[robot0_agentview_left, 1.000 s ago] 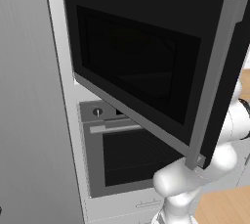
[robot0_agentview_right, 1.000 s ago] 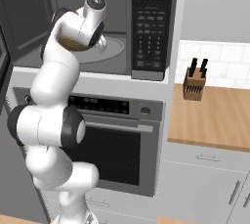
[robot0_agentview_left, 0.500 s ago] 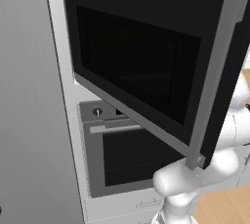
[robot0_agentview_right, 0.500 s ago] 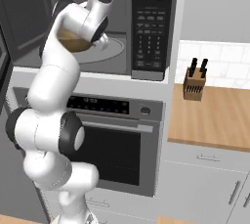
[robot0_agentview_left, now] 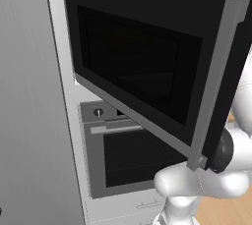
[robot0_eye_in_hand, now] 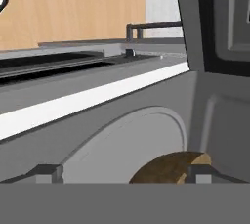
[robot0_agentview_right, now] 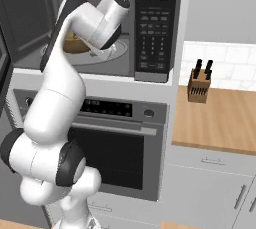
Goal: Open the microwave, place the bowl with waffle inside the microwave, then close the microwave door and turn it on.
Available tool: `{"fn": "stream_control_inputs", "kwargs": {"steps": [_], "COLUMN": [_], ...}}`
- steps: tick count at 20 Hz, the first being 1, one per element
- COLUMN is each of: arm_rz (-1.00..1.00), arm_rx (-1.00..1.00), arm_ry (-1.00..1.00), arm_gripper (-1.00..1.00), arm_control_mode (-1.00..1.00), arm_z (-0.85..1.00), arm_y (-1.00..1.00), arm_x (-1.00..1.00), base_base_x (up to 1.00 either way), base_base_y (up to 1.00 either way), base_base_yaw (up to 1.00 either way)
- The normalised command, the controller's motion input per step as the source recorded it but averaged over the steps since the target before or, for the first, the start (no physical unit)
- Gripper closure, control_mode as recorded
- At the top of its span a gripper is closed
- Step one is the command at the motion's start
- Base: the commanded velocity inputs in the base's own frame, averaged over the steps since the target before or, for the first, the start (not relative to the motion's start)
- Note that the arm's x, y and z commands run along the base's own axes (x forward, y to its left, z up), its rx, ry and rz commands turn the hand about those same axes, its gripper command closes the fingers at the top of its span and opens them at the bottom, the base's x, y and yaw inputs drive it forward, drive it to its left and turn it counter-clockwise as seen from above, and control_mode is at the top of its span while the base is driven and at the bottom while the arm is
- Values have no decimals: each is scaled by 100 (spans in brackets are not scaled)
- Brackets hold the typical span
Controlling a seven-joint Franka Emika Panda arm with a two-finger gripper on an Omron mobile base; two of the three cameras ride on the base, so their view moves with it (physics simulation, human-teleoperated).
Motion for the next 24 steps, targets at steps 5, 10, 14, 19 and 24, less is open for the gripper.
{"fn": "stream_control_inputs", "kwargs": {"steps": [5,10,14,19,24], "arm_rz": [23,19,14,14,14], "arm_rx": [0,0,0,0,0], "arm_ry": [0,-2,-1,-1,-3], "arm_gripper": [-100,-100,-100,-100,-100], "arm_control_mode": [-100,-100,-100,-100,-100], "arm_z": [0,0,-1,0,0], "arm_y": [-6,-16,-11,-3,0], "arm_x": [-100,-100,-100,-100,-100], "base_base_x": [0,0,0,0,0], "base_base_y": [0,0,0,0,0], "base_base_yaw": [0,0,0,0,0]}}
